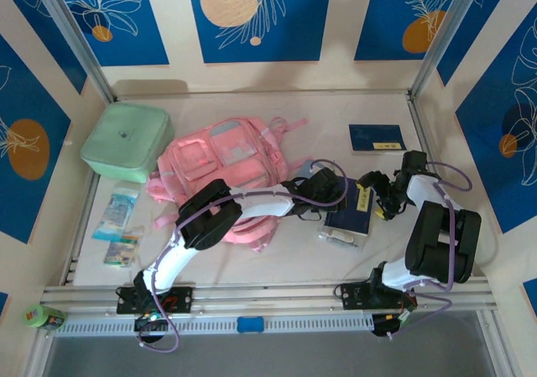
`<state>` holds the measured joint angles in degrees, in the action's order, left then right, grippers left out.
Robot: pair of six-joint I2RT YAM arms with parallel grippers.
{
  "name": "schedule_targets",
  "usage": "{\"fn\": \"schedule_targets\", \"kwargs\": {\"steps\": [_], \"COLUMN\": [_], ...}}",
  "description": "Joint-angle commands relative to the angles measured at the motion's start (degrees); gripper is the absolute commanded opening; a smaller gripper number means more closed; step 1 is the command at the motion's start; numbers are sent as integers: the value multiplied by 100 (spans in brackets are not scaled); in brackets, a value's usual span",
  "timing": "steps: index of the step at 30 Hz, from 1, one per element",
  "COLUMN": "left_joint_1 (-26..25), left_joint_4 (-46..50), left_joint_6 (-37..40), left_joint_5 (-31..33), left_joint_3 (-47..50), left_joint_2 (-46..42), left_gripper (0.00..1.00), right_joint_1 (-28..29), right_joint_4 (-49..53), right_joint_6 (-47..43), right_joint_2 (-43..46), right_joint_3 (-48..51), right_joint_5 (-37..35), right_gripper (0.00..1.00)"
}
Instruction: Pack the student bag
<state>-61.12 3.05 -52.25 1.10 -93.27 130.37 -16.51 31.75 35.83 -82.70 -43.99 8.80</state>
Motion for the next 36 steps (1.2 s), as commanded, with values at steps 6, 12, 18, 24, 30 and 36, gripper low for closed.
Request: {"fn": "schedule_targets", "kwargs": {"steps": [6, 12, 18, 24, 30, 36], "left_joint_1": [18, 24, 40, 65, 70, 73], "left_joint_4": [343, 414, 385, 306, 258, 232], "left_joint_6": [-38, -26, -51, -50, -75, -79], "left_joint_5": [65, 123, 105, 106, 72, 57], "left_joint_3": [-11, 2, 44, 158, 195, 221], "left_joint_2": [176, 175, 201, 164, 153, 140], "left_gripper": [48, 46, 44, 44, 43, 43], "right_joint_1": [117, 252, 281, 146, 41, -9], "right_joint_4": [-5, 127, 429, 367, 164, 205], "right_joint_6": [-102, -138, -250, -163, -188, -347], "right_joint_2": [-69, 204, 508, 1092, 1148, 1036], "right_joint_3": [291, 225, 77, 239, 443, 482], "right_joint_5": [443, 724, 825, 1191, 1660, 1739], "right_gripper": [87, 86, 84, 75, 66, 55]}}
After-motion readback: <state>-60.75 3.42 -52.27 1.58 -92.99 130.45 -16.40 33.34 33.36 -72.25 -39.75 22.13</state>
